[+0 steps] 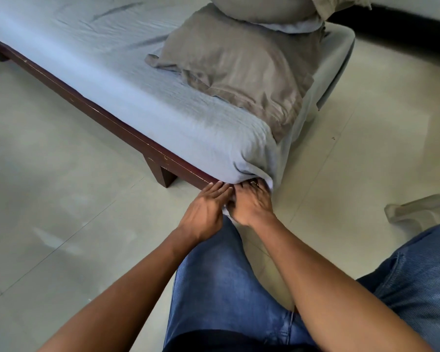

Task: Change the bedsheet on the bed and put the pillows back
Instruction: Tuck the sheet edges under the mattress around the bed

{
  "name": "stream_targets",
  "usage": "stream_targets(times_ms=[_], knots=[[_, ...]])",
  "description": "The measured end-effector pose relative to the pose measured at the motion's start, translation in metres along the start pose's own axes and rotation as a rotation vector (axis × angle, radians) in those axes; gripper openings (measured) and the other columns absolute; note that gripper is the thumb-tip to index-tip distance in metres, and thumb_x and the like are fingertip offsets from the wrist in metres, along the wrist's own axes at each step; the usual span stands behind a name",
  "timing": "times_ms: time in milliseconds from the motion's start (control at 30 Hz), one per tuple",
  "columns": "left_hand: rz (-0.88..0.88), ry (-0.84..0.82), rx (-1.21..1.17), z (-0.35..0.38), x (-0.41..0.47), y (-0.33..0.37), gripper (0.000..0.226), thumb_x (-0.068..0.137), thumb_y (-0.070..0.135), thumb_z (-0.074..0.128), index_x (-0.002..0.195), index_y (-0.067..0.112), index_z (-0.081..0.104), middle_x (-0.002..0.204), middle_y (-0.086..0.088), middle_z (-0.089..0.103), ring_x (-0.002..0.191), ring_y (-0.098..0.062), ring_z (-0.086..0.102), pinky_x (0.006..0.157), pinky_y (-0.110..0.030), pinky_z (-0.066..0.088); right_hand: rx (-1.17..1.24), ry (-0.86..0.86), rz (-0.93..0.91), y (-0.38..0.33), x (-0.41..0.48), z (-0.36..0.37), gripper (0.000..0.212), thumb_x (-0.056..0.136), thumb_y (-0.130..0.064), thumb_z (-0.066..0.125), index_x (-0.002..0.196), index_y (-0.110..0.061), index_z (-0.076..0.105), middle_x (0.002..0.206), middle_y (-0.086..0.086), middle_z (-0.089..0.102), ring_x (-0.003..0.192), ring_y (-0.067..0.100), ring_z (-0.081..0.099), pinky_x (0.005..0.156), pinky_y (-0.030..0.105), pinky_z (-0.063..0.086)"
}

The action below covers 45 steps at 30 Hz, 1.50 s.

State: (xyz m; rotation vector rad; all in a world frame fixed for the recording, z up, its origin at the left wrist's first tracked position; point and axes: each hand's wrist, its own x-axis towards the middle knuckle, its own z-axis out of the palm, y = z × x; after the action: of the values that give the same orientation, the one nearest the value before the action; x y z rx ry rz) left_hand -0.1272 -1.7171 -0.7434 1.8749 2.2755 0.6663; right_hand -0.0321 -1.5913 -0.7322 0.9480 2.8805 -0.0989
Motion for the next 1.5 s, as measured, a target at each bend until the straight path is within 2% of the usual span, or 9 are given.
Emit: stream_targets(times_ms=[167,333,500,700,833,933,1100,1233,1500], knots=[[-0.027,-0.05,0.123,0.016,0.016,0.023,0.079,0.075,0.029,0.031,0.147,0.002,0.047,0.149,-0.018,0.05,0.143,-0.035,0.04,0.12,-0.043,0.031,0.223,0.209,-0.158,0.028,-0.049,-0.006,0.06,0.081,-0.02,0.061,0.14,-0.01,0.058,0.138,0.007,0.065,0.125,0.025,0.061,0.106,0.036,0.05],[-0.07,-0.146,0.277,0.041,0.041,0.061,0.077,0.084,0.043,0.039,0.152,0.008,0.034,0.148,-0.023,0.044,0.138,-0.044,0.038,0.121,-0.055,0.019,0.644,0.661,0.228,0.042,-0.061,-0.021,0.019,0.079,-0.02,0.068,0.096,-0.02,0.074,0.089,-0.002,0.075,0.076,0.02,0.07,0.069,0.032,0.057],[-0.143,-0.13,0.241,0.049,0.054,0.077,0.094,0.085,0.044,0.058,0.16,0.011,0.013,0.165,-0.019,0.015,0.154,-0.04,0.007,0.124,-0.057,0.008,0.547,0.413,0.203,0.047,-0.039,-0.031,0.054,0.074,-0.03,0.078,0.122,-0.022,0.054,0.12,0.001,0.056,0.107,0.025,0.058,0.086,0.037,0.051],[-0.023,0.033,0.088,0.035,0.03,0.043,0.069,0.079,0.022,0.037,0.145,0.004,0.048,0.145,-0.017,0.054,0.137,-0.034,0.047,0.121,-0.042,0.03,0.602,0.523,0.141,0.078,-0.021,-0.036,0.014,0.084,-0.027,0.078,0.094,-0.021,0.069,0.093,-0.003,0.072,0.085,0.02,0.068,0.075,0.037,0.056],[-0.065,0.241,0.051,0.038,0.02,0.034,0.033,0.084,0.011,0.048,0.109,0.004,0.068,0.114,-0.013,0.071,0.105,-0.033,0.065,0.091,-0.04,0.053,0.756,0.492,0.14,0.093,-0.016,-0.039,0.005,0.087,-0.018,0.077,0.09,-0.017,0.073,0.079,-0.007,0.073,0.073,0.011,0.068,0.07,0.038,0.058],[-0.061,0.314,0.107,0.044,0.03,0.038,0.013,0.09,0.011,0.053,0.085,0.01,0.065,0.086,-0.007,0.068,0.083,-0.03,0.059,0.077,-0.042,0.047,0.886,0.465,0.184,0.093,-0.018,-0.036,0.006,0.09,-0.015,0.073,0.095,-0.018,0.073,0.085,-0.009,0.074,0.08,0.008,0.069,0.075,0.033,0.058],[-0.063,0.131,0.275,0.05,0.036,0.061,0.05,0.081,0.017,0.044,0.125,0.0,0.062,0.115,-0.015,0.066,0.103,-0.034,0.056,0.098,-0.042,0.041,0.995,0.387,0.202,0.088,-0.023,-0.031,0.017,0.094,-0.008,0.064,0.102,-0.021,0.072,0.09,-0.01,0.074,0.086,0.003,0.069,0.076,0.018,0.052],[-0.176,-0.149,0.339,0.068,0.049,0.08,0.081,0.091,0.034,0.045,0.156,-0.007,0.02,0.161,-0.028,0.026,0.151,-0.042,0.022,0.126,-0.052,0.013,0.867,0.489,0.176,0.086,-0.031,-0.035,0.016,0.096,-0.008,0.058,0.101,-0.016,0.071,0.093,-0.005,0.071,0.085,0.012,0.063,0.07,0.012,0.044],[-0.149,-0.216,0.411,0.079,0.087,0.098,0.043,0.091,0.04,0.051,0.13,0.023,0.055,0.122,-0.003,0.061,0.124,-0.027,0.051,0.114,-0.05,0.027,0.442,0.532,-0.14,0.092,-0.057,-0.023,0.023,0.089,0.005,0.059,0.101,-0.012,0.067,0.094,-0.001,0.065,0.084,0.02,0.059,0.071,0.033,0.05]])
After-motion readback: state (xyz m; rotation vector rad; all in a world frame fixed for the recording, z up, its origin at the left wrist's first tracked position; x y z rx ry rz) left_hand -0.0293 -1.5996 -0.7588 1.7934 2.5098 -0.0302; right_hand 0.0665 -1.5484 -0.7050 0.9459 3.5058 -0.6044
